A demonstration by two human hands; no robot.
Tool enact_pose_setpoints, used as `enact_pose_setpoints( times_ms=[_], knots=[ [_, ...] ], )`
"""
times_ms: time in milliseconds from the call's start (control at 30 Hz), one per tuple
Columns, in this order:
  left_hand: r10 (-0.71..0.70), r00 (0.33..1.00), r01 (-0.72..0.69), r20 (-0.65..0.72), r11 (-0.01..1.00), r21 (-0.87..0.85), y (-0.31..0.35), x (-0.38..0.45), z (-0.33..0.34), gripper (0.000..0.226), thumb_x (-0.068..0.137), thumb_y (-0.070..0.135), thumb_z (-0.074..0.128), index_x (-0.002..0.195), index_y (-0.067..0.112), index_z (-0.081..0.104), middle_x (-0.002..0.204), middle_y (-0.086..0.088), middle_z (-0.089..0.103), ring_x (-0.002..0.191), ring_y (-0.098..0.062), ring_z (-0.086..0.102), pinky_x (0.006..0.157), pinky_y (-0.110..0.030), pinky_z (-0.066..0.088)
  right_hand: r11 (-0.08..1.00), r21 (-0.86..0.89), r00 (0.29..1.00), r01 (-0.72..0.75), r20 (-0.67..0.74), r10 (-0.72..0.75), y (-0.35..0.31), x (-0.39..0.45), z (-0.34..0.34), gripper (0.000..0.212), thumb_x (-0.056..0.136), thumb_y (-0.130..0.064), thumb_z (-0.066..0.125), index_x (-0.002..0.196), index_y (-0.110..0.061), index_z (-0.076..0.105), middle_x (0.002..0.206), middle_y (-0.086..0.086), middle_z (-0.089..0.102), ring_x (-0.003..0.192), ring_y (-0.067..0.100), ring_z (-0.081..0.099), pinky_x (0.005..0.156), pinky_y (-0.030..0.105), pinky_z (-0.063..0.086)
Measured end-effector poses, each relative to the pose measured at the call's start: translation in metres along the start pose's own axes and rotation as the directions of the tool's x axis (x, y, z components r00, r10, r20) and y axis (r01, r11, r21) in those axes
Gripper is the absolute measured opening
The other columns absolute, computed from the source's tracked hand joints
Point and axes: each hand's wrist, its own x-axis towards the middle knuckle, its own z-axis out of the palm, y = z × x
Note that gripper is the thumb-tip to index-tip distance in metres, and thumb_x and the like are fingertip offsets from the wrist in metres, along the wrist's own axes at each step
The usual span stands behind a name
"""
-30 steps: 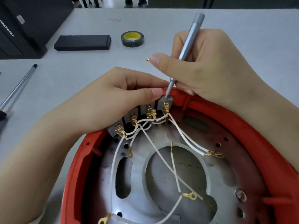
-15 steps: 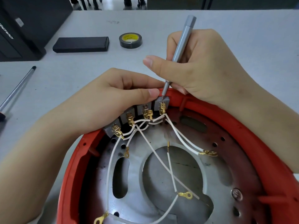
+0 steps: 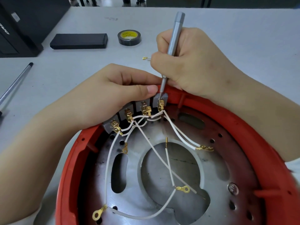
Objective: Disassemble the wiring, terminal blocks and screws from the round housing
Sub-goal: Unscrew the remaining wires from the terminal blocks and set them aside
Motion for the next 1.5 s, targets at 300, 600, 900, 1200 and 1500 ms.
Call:
enact_pose_setpoints(
  times_ms=[300,600,900,1200,1500],
  knots=[
    [0.026,0.999,-0.021,-0.02,0.977,0.212,0.004,0.0,0.001,0.024,0.092,0.015,0.057,0.106,0.029,0.07,0.102,0.017,0.073,0.102,0.001,0.065,0.093,-0.012,0.045,0.996,0.043,0.994,-0.08,0.073,0.077,-0.004,0.005,0.001,0.04,0.083,-0.004,0.053,0.053,-0.015,0.028,0.045,-0.006,0.024,0.04,0.007,0.025,0.04,0.015,0.024],
    [0.016,0.998,0.003,-0.058,0.947,0.321,0.006,-0.002,0.003,0.026,0.094,0.02,0.055,0.102,0.038,0.072,0.093,-0.002,0.075,0.088,-0.028,0.069,0.078,-0.038,0.055,0.995,0.055,0.996,-0.082,0.039,0.08,-0.002,0.004,0.002,0.042,0.081,-0.002,0.053,0.051,-0.016,0.027,0.04,-0.012,0.022,0.037,0.007,0.026,0.039,0.014,0.024],
    [0.031,0.999,-0.019,-0.032,0.95,0.313,0.005,-0.003,0.002,0.03,0.096,0.017,0.053,0.104,0.041,0.069,0.095,0.018,0.073,0.092,-0.004,0.068,0.084,-0.015,0.05,0.996,0.071,0.998,-0.056,-0.001,0.057,0.0,0.001,0.002,0.041,0.081,-0.001,0.053,0.052,-0.014,0.028,0.041,-0.012,0.023,0.037,0.007,0.026,0.041,0.015,0.024],
    [0.051,0.997,-0.031,-0.05,0.943,0.332,0.01,0.0,0.006,0.016,0.091,0.033,0.058,0.095,0.041,0.071,0.096,-0.027,0.067,0.084,-0.045,0.063,0.075,-0.05,0.053,0.994,0.05,0.992,-0.098,0.089,0.094,-0.003,0.007,0.003,0.042,0.08,-0.002,0.053,0.051,-0.015,0.027,0.04,-0.011,0.021,0.036,0.007,0.026,0.038,0.014,0.022],
    [0.045,0.997,-0.024,-0.056,0.943,0.332,0.009,-0.001,0.005,0.026,0.092,0.032,0.056,0.101,0.054,0.066,0.095,-0.021,0.07,0.083,-0.05,0.062,0.069,-0.056,0.053,0.999,0.043,0.999,-0.001,-0.036,0.003,-0.003,-0.003,0.002,0.042,0.079,0.001,0.053,0.052,-0.015,0.026,0.042,-0.01,0.022,0.04,0.008,0.026,0.041,0.012,0.022]
  ],
)
